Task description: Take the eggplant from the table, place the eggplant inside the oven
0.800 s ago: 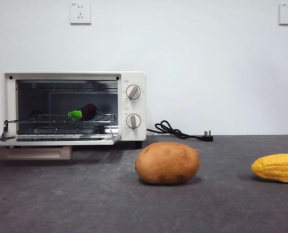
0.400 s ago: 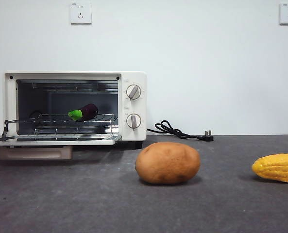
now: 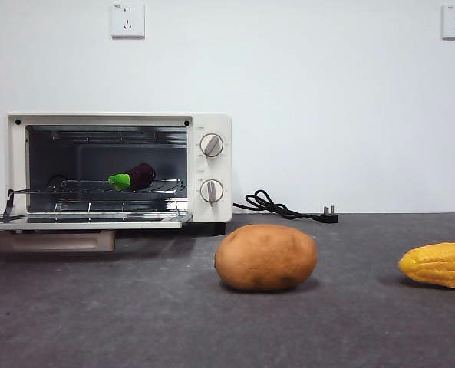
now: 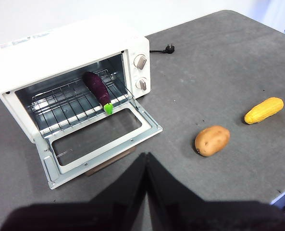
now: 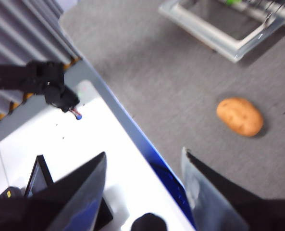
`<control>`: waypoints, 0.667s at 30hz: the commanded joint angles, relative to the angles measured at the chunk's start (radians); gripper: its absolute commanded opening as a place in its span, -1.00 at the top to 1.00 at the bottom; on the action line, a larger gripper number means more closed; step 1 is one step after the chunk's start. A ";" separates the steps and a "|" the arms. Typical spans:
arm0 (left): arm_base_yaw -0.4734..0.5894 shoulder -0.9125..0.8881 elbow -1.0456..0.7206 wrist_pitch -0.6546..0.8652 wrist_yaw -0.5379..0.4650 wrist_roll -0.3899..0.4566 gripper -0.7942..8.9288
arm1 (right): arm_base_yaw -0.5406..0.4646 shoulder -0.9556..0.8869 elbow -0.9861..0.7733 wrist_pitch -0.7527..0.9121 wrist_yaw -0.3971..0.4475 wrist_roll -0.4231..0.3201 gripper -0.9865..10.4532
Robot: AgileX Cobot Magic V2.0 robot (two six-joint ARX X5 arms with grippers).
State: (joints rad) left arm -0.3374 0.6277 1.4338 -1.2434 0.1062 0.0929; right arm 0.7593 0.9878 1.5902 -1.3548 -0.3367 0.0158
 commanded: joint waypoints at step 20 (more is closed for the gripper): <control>0.003 0.074 -0.125 0.199 -0.003 -0.024 0.85 | 0.000 -0.011 -0.006 -0.027 -0.004 -0.027 0.85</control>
State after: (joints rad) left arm -0.3370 0.6918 1.3277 -1.0592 0.1059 0.0807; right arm 0.7589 0.9775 1.5860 -1.3548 -0.3386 -0.0006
